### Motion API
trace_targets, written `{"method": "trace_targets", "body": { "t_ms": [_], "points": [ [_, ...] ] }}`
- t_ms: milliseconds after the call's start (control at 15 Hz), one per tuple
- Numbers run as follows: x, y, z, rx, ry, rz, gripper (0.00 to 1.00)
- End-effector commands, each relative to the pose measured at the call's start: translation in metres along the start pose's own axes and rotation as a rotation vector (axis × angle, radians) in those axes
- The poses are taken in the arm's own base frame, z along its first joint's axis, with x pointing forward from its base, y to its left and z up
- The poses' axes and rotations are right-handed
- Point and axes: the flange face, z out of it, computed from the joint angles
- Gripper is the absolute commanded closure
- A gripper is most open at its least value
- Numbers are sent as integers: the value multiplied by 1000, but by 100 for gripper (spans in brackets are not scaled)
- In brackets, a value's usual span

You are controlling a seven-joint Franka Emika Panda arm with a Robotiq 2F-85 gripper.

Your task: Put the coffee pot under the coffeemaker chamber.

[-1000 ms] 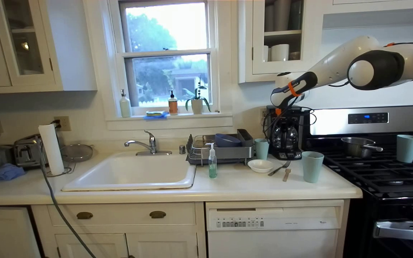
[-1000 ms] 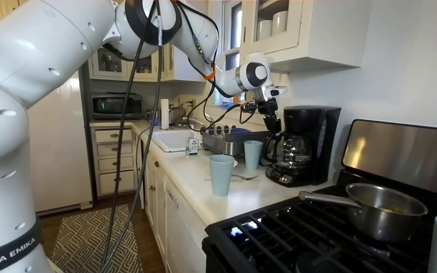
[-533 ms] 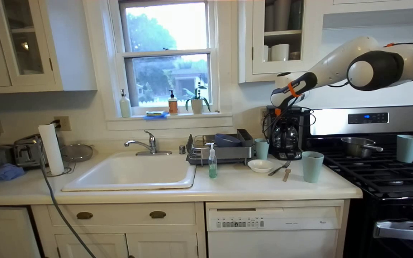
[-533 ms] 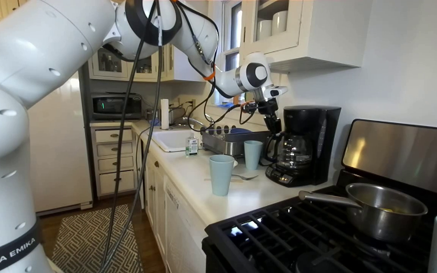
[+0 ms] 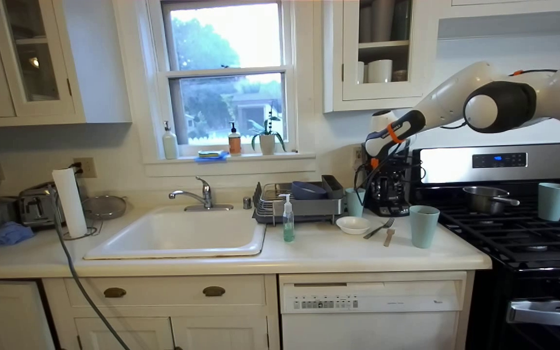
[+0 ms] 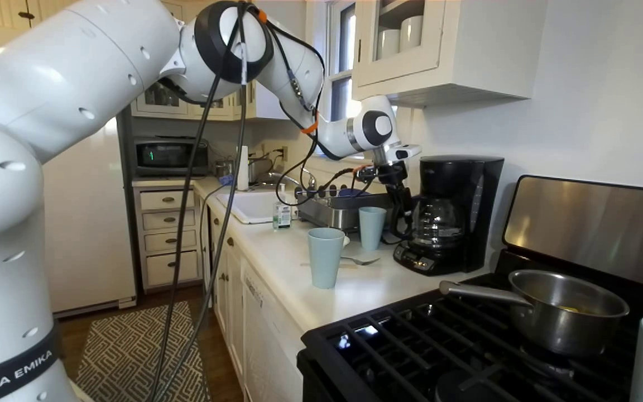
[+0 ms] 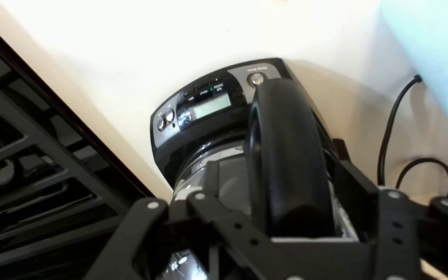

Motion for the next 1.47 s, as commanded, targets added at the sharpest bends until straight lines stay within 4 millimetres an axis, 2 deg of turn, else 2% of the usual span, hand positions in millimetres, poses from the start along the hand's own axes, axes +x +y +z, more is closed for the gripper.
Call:
{"method": "trace_targets", "body": {
  "t_ms": [0, 600, 1000, 1133, 1400],
  "points": [
    [-3, -1, 30, -8, 3, 36, 0],
    [4, -2, 26, 50, 76, 57, 0],
    [12, 7, 23, 70, 155, 88, 0],
    [11, 10, 29, 78, 162, 81, 0],
    [7, 10, 22, 95, 172, 64, 0]
  ]
}}
